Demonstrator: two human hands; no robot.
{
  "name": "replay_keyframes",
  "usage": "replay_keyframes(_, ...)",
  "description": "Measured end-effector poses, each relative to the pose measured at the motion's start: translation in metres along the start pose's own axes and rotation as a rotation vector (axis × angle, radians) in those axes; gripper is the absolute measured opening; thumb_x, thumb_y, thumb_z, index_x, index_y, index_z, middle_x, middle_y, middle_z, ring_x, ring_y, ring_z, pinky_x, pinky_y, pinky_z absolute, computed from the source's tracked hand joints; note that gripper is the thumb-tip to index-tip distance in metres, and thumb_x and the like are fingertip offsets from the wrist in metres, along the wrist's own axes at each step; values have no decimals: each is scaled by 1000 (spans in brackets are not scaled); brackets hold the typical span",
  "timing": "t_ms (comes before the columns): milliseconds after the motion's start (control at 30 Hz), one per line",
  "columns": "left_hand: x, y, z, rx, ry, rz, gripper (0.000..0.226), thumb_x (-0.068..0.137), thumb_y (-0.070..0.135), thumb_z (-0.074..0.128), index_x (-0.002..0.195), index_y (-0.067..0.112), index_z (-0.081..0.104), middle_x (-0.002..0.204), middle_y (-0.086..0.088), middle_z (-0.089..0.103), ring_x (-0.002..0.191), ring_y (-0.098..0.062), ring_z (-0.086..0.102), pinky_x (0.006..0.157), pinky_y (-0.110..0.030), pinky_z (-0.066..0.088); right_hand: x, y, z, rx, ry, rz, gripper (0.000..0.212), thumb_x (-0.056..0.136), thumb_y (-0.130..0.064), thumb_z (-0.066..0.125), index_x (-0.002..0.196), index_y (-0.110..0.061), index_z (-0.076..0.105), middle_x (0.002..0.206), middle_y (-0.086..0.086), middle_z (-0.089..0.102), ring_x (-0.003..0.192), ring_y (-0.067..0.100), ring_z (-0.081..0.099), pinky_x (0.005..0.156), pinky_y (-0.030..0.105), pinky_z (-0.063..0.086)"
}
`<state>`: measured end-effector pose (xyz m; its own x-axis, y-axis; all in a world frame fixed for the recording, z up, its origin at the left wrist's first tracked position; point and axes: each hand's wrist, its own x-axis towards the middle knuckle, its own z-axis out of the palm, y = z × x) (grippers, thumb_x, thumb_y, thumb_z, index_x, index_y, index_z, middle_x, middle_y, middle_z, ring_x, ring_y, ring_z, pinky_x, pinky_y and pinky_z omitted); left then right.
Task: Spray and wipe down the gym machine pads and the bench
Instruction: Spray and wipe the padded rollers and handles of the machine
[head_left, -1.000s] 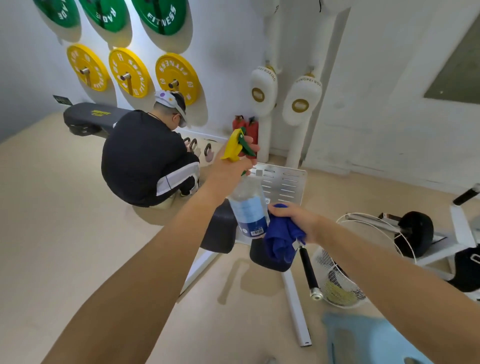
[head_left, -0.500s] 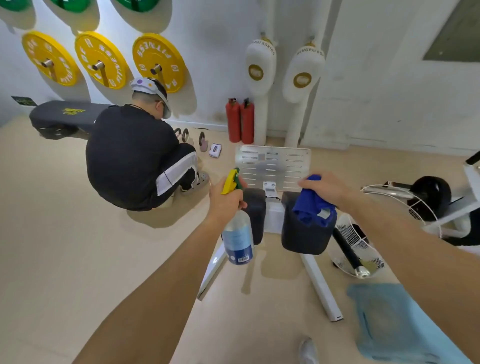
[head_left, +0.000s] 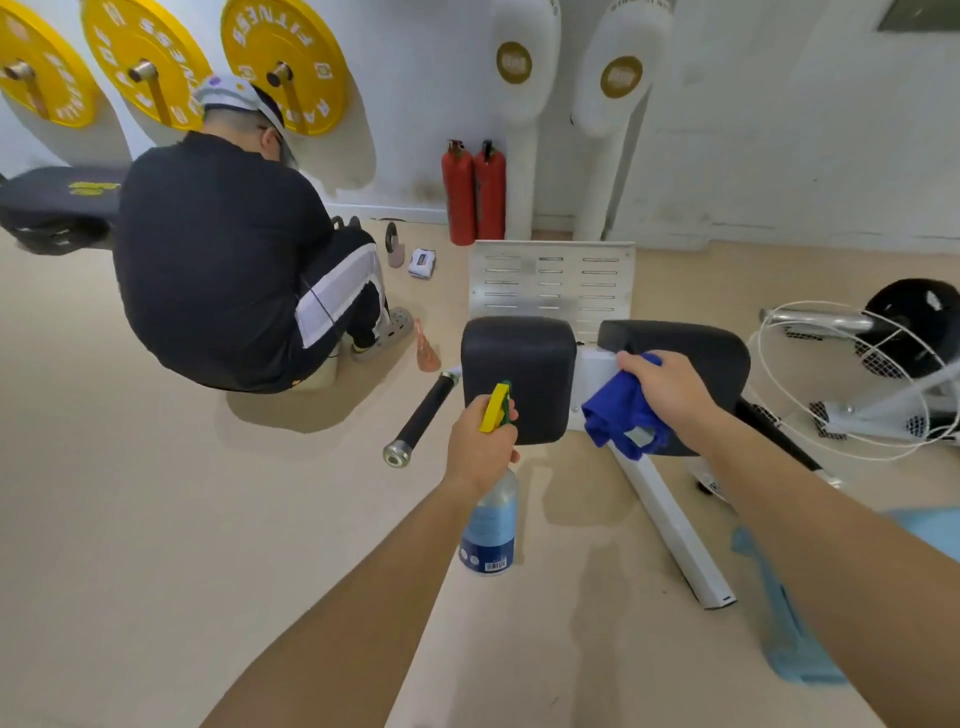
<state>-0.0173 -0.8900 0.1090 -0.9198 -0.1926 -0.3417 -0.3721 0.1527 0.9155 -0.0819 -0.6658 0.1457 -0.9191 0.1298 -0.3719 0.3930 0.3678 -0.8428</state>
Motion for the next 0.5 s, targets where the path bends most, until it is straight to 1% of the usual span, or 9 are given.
replay_keyframes(100, 12, -35, 15, 2, 26, 15, 24, 94, -2, 54, 111, 13, 64, 106, -8, 66, 87, -25, 64, 64, -31, 57, 16, 23, 14, 64, 27, 3, 32, 97, -42, 59, 108, -12, 60, 90, 10, 68, 78, 22, 67, 65, 29, 49)
replay_keyframes(200, 25, -60, 26, 7, 58, 47, 24, 95, -2, 54, 111, 13, 65, 104, -6, 67, 88, -25, 64, 63, -28, 58, 31, 38, 28, 70, 18, 2, 26, 98, -40, 57, 101, -14, 59, 84, 9, 65, 73, 22, 64, 63, 29, 48)
replay_keyframes(300, 40, -79, 33, 14, 81, 83, 25, 95, -1, 55, 111, 15, 65, 102, -2, 66, 88, -24, 65, 61, -25, 56, 46, 46, 41, 97, 12, -8, 22, 100, -38, 54, 97, -17, 59, 84, 8, 63, 75, 22, 62, 70, 33, 49)
replay_keyframes(367, 49, -89, 35, 16, 96, 103, 25, 95, -1, 54, 110, 16, 64, 101, -1, 66, 86, -23, 64, 60, -23, 55, 56, 49, 48, 174, 19, 9, 21, 100, -39, 53, 94, -19, 59, 83, 6, 62, 74, 20, 61, 74, 33, 49)
replay_keyframes(500, 60, -103, 34, 36, 104, 158, 26, 93, -2, 54, 105, 19, 64, 103, -6, 66, 84, -26, 63, 62, -27, 58, 71, 49, 59, 340, 3, 38, 25, 97, -44, 54, 96, -20, 57, 85, 5, 62, 75, 20, 61, 77, 35, 51)
